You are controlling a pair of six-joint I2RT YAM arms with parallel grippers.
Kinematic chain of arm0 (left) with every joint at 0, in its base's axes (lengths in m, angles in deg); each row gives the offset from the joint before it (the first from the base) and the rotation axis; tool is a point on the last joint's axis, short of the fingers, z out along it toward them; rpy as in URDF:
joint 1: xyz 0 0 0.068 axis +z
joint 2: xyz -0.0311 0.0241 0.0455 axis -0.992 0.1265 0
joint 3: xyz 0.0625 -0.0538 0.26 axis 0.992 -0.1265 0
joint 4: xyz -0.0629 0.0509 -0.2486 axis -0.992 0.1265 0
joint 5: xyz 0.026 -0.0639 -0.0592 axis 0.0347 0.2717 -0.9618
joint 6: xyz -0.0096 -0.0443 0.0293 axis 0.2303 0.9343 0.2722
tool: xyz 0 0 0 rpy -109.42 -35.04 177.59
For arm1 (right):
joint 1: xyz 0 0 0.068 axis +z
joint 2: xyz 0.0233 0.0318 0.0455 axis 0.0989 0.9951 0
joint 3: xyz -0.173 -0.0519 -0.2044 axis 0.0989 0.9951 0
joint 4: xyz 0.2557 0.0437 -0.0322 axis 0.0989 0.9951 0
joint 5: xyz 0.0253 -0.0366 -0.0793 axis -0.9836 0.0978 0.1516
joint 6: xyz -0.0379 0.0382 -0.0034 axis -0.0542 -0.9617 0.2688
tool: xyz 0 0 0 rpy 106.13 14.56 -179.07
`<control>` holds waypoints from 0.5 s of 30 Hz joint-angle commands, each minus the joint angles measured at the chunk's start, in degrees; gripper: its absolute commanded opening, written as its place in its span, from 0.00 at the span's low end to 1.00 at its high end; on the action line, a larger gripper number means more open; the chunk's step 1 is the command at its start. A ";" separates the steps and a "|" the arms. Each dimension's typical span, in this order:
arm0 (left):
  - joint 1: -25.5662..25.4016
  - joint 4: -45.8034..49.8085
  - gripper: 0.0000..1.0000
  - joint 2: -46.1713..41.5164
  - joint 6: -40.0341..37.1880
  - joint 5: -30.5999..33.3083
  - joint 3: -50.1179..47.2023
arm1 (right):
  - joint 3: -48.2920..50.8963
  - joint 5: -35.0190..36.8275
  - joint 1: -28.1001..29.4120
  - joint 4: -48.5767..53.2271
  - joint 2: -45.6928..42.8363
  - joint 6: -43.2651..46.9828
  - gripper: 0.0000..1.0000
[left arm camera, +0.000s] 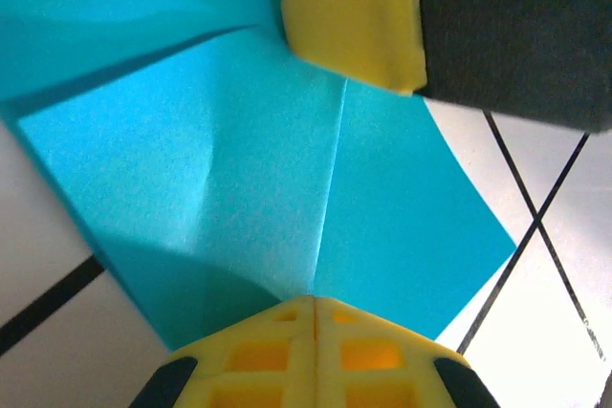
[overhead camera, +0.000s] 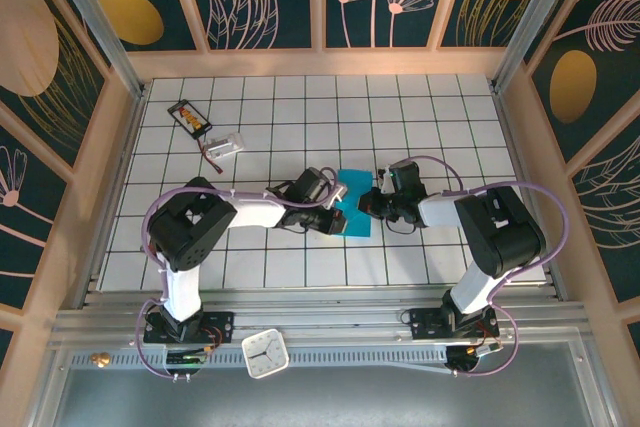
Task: Fold a paper plane with a square sheet of paper (pick it up from the middle)
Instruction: Fold the triangle a second time at the center of the table.
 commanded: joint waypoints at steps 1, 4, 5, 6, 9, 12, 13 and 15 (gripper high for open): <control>0.12 8.92 0.00 -0.32 -1.09 -0.83 -4.13 | 0.99 6.79 -1.49 8.37 3.27 2.22 0.00; 0.15 9.19 0.00 -1.15 -0.97 -1.22 -5.78 | 0.84 6.96 -1.48 8.59 3.42 2.30 0.00; 0.09 9.28 0.00 -1.53 -0.98 -1.20 -6.23 | 0.89 6.97 -1.44 8.58 3.50 2.25 0.00; 0.12 9.28 0.00 -1.97 -0.91 -1.46 -6.73 | 0.90 6.96 -1.57 8.59 3.56 2.26 0.00; 0.10 10.00 0.00 -2.86 -1.27 -1.99 -7.93 | 0.73 7.05 -1.53 8.65 3.82 2.25 0.00; 0.12 11.06 0.00 -3.70 -1.81 -1.81 -8.95 | 0.51 7.06 -1.51 8.75 4.02 2.34 0.00; 0.01 11.33 0.00 -3.97 -1.94 -1.85 -9.25 | 0.47 7.12 -1.56 8.84 4.14 2.34 0.00; -0.08 12.31 0.00 -4.28 -2.45 -1.83 -9.54 | 0.38 7.14 -1.56 8.89 4.15 2.41 0.00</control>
